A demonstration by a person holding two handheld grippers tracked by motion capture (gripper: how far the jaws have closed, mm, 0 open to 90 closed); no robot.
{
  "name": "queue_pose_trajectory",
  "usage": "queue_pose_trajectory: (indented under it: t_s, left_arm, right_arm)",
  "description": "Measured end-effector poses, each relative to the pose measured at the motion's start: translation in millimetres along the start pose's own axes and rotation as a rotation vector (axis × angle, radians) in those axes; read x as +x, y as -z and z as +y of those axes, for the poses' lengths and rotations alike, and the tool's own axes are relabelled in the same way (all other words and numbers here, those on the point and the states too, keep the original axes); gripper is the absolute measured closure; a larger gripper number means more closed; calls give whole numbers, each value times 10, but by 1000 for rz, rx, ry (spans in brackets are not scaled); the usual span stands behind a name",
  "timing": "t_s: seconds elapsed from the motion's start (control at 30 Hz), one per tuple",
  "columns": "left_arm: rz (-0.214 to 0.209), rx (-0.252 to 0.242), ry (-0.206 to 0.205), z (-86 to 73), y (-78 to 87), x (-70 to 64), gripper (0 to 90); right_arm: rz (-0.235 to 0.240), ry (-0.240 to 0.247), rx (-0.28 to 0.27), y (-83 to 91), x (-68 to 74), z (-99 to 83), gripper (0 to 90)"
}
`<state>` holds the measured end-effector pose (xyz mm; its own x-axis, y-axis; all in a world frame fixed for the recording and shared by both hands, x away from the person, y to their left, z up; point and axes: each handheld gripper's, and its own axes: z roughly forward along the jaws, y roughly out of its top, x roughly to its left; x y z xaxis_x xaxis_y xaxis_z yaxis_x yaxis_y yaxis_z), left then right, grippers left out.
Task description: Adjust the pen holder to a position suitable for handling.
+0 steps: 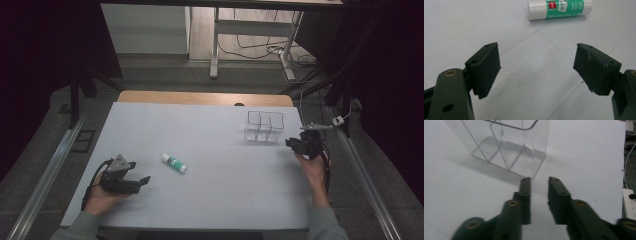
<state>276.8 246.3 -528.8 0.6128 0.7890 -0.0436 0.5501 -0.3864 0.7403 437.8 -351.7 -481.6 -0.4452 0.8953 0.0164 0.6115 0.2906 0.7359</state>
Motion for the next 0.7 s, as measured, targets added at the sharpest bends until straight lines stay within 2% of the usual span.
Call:
queue_pose_trajectory:
  t_s: [0.13,0.3,0.5,0.6,0.7]
  left_arm:
    - [2,3,1,0,-5,0,213]
    - [4,-3,6,6,1,-8,219]
    - [2,2,5,7,-5,-17,222]
    - [5,-5,3,8,5,-19,223]
    - [7,-11,7,10,9,-16,226]
  right_arm:
    - [-19,9,14,-44,-27,19,884]
    - [-45,22,11,-105,-47,50,890]
    - [-45,39,0,-203,-10,135,890]
    - [-27,3,-8,-250,-25,165,890]
    - [-41,-3,-7,-283,-40,201,890]
